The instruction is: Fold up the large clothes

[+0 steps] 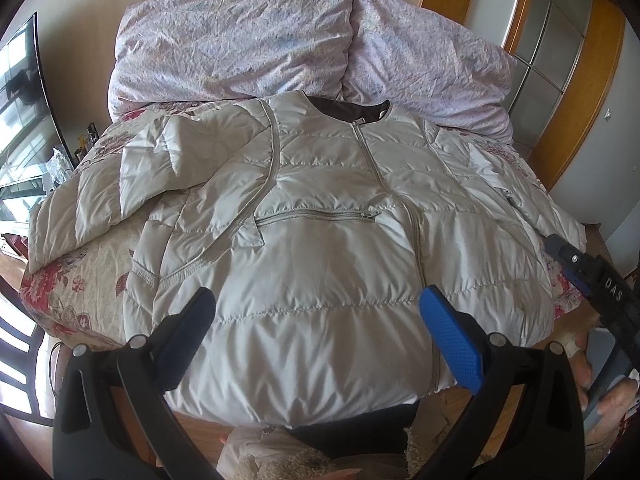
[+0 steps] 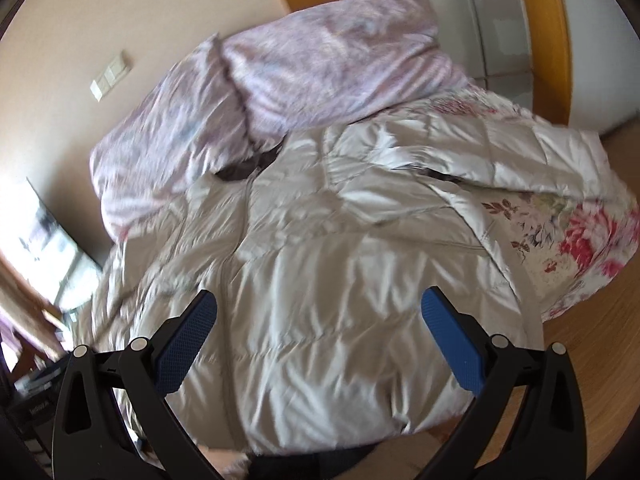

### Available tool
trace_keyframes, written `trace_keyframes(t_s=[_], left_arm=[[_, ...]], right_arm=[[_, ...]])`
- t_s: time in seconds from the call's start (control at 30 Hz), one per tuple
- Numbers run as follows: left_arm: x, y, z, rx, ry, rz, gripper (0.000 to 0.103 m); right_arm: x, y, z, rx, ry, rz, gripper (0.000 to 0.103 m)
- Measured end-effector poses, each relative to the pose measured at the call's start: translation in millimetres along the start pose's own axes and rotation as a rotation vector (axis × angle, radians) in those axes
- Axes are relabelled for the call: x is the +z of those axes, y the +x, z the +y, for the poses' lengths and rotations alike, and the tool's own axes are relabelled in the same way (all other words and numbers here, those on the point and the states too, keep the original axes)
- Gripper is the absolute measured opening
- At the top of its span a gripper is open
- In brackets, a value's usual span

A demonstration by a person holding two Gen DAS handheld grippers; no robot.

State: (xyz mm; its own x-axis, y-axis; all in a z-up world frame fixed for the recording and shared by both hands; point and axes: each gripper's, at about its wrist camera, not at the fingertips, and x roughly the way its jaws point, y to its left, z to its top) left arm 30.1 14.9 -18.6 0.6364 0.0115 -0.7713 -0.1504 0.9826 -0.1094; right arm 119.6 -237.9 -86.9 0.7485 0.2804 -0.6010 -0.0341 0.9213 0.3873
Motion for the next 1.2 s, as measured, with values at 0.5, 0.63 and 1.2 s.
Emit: trace_keyframes(t_s=[0.5, 0.63, 1.2], left_arm=[[50, 63, 15, -0.022, -0.031, 0.039, 0.101], [60, 77, 22, -0.039, -0.052, 0.045, 0.101], [76, 107, 54, -0.035, -0.145, 0.013, 0.101]], right_arm=[[49, 30, -162, -0.133, 0.519, -0.060, 0.087], [50, 27, -219, -0.161, 0.704, -0.093, 0.076], [58, 25, -321, -0.277, 0.947, -0.212, 0.032]])
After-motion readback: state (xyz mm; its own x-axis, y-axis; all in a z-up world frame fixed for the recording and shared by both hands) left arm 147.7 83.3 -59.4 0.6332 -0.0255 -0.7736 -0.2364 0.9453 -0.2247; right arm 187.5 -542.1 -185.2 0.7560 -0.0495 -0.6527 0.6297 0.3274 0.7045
